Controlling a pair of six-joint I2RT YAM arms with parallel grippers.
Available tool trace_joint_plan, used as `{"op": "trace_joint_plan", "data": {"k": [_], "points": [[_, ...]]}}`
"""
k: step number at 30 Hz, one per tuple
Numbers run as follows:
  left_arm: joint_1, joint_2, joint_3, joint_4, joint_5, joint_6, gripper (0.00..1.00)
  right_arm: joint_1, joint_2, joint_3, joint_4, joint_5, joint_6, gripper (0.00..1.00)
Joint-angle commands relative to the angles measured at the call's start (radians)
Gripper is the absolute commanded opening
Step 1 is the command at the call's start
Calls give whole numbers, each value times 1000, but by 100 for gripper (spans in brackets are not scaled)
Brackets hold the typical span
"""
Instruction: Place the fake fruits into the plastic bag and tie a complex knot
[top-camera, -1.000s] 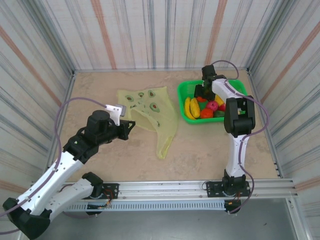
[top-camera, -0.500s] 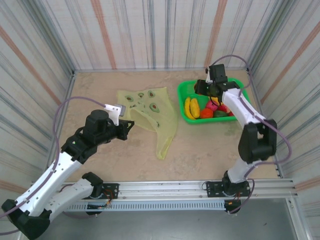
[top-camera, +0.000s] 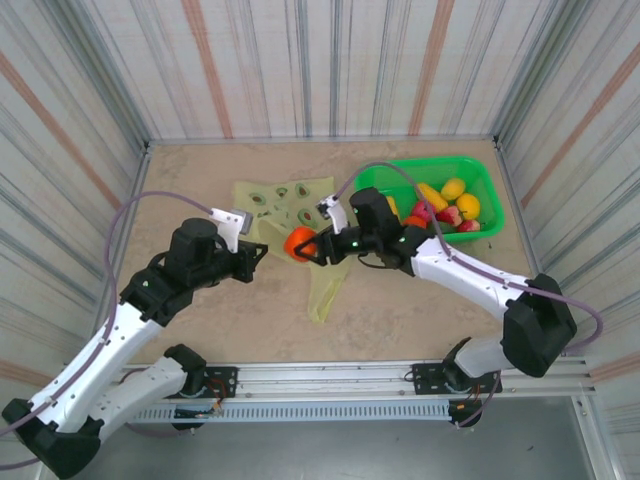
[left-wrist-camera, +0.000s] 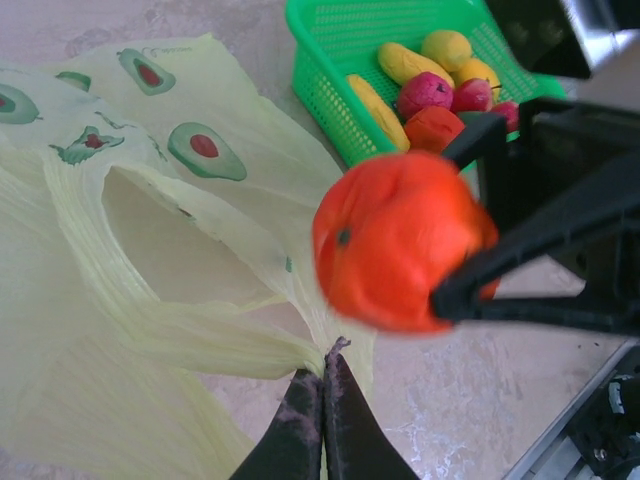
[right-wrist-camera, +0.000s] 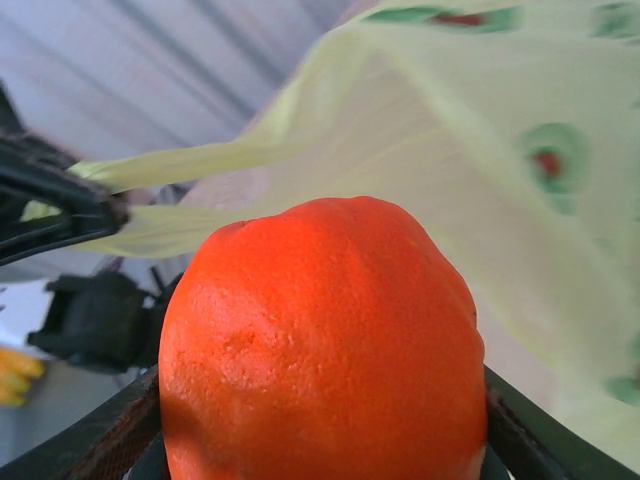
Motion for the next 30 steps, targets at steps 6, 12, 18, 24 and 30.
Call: {"op": "trace_joint_plan", "data": {"k": [6, 12, 18, 24, 30], "points": [[-11, -15, 25, 3, 87, 50, 0, 46, 209, 143, 56, 36, 16, 61], [-14, -34, 16, 1, 121, 63, 0, 52, 332, 258, 48, 199, 65, 61], [-18, -24, 40, 2, 158, 76, 0, 92, 459, 430, -119, 643, 76, 64], [-16, -13, 76, 1, 132, 96, 0, 111, 551, 502, -106, 835, 115, 78], [5, 0, 95, -30, 102, 100, 0, 111, 551, 488, -67, 775, 109, 93]]}}
